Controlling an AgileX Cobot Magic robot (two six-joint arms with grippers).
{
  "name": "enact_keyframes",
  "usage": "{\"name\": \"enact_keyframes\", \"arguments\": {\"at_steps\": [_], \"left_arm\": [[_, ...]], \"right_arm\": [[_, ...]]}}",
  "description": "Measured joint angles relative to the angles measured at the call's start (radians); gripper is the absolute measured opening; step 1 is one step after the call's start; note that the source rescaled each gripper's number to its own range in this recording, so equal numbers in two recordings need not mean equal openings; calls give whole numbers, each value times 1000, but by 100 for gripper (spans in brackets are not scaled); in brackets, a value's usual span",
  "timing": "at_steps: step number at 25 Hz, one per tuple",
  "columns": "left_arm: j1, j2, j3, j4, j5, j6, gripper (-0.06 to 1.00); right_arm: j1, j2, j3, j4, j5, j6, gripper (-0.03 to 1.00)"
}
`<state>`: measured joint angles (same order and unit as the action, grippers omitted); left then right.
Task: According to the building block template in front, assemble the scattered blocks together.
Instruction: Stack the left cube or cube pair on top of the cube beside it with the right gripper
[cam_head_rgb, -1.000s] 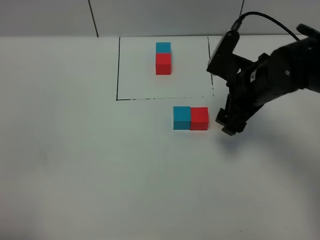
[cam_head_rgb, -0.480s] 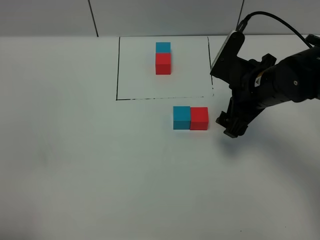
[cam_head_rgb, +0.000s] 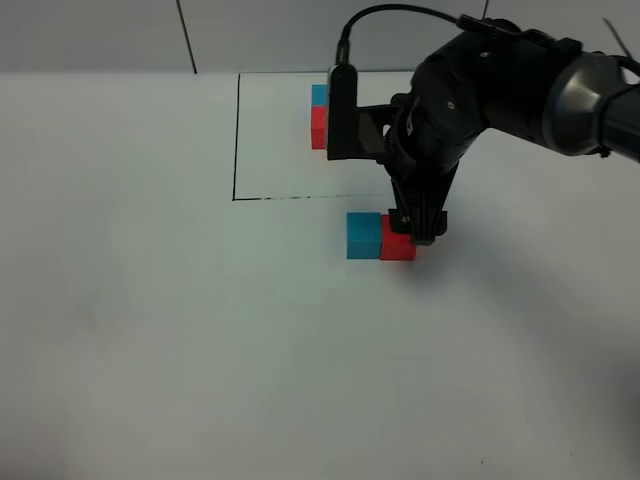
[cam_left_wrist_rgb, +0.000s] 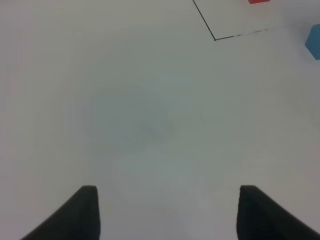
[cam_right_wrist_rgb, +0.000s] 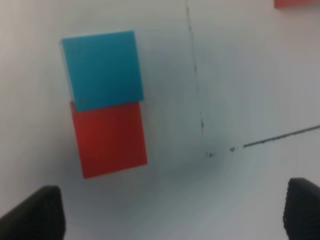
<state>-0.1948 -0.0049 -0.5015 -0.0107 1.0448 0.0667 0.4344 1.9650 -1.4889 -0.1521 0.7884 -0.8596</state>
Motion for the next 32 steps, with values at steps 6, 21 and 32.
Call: {"name": "enact_keyframes", "arguments": {"at_steps": [6, 21, 32], "left_arm": [[0, 0, 0, 0, 0, 0, 30], [0, 0, 0, 0, 0, 0, 30], [0, 0, 0, 0, 0, 0, 30]], "right_arm": [[8, 139, -128, 72, 68, -113, 76], [-23, 301, -189, 152, 97, -127, 76], [-23, 319, -192, 152, 110, -126, 0]]}}
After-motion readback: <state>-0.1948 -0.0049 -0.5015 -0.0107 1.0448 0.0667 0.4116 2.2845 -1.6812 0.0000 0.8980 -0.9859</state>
